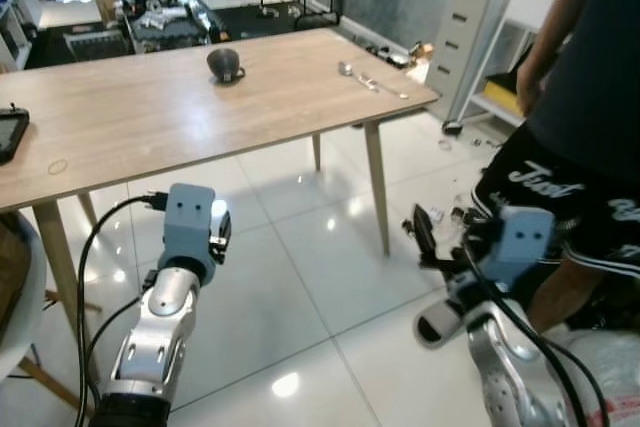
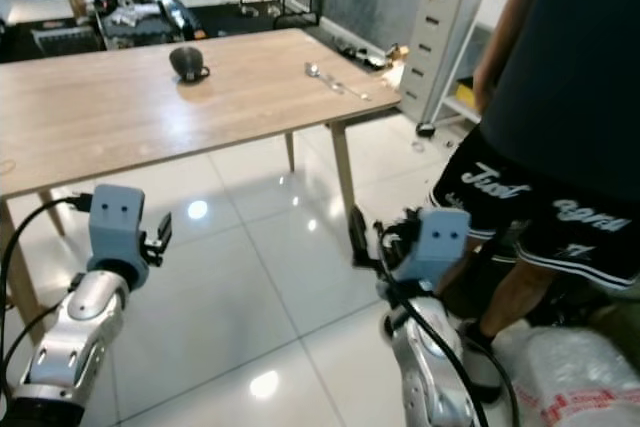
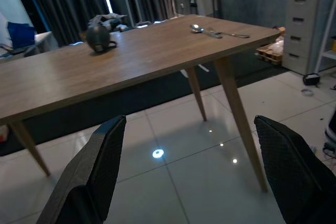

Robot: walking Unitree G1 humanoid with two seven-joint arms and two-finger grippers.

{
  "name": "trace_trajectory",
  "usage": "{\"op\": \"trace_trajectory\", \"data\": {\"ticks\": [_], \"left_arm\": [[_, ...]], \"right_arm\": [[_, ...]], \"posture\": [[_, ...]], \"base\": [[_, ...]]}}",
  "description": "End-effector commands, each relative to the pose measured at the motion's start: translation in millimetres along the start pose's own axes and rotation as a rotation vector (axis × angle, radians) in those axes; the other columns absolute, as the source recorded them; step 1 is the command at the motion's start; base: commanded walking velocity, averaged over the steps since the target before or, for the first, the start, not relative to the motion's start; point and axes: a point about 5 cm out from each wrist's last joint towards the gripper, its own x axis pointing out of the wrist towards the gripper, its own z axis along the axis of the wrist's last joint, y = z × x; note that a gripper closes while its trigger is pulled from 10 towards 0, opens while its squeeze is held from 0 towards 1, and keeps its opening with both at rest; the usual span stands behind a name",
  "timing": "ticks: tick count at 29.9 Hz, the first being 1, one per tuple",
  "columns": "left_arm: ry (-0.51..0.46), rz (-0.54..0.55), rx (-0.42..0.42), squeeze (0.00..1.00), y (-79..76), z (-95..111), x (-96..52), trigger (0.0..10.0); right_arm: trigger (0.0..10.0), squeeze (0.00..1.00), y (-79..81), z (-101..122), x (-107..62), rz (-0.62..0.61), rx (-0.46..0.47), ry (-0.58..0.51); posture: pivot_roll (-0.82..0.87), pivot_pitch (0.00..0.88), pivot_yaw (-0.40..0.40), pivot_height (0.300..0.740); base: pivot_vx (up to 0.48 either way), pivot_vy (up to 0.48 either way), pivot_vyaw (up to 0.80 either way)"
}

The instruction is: Setting the table

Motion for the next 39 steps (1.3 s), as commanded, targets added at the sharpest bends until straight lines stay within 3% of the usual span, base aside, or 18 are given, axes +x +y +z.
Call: {"op": "trace_trajectory", "data": {"ticks": [1, 9, 39], "left_arm": [[-0.001, -0.011, 0.006, 0.0, -3.8, 1, -1.0, 10.0], [-0.044, -0.027, 0.018, 0.0, -8.0, 11, 2.8, 10.0], [-0.047, -0.017, 0.024, 0.0, -3.4, 11, 5.4, 10.0]], "right_arm": [[10.0, 0.0, -8.5, -2, -4.5, -0.035, -0.012, 0.012], [10.0, 0.0, -9.2, -2, -4.0, -0.045, -0.013, 0.011], [10.0, 0.0, -8.9, -4, -1.7, -0.043, -0.013, 0.014]], "posture": [[0.07, 0.086, 0.097, 0.74], [0.06, 0.073, 0.092, 0.74], [0.07, 0.06, 0.093, 0.74]], "base": [[0.48, 0.0, 0.0], [0.478, 0.0, 0.0], [0.48, 0.0, 0.0]]}}
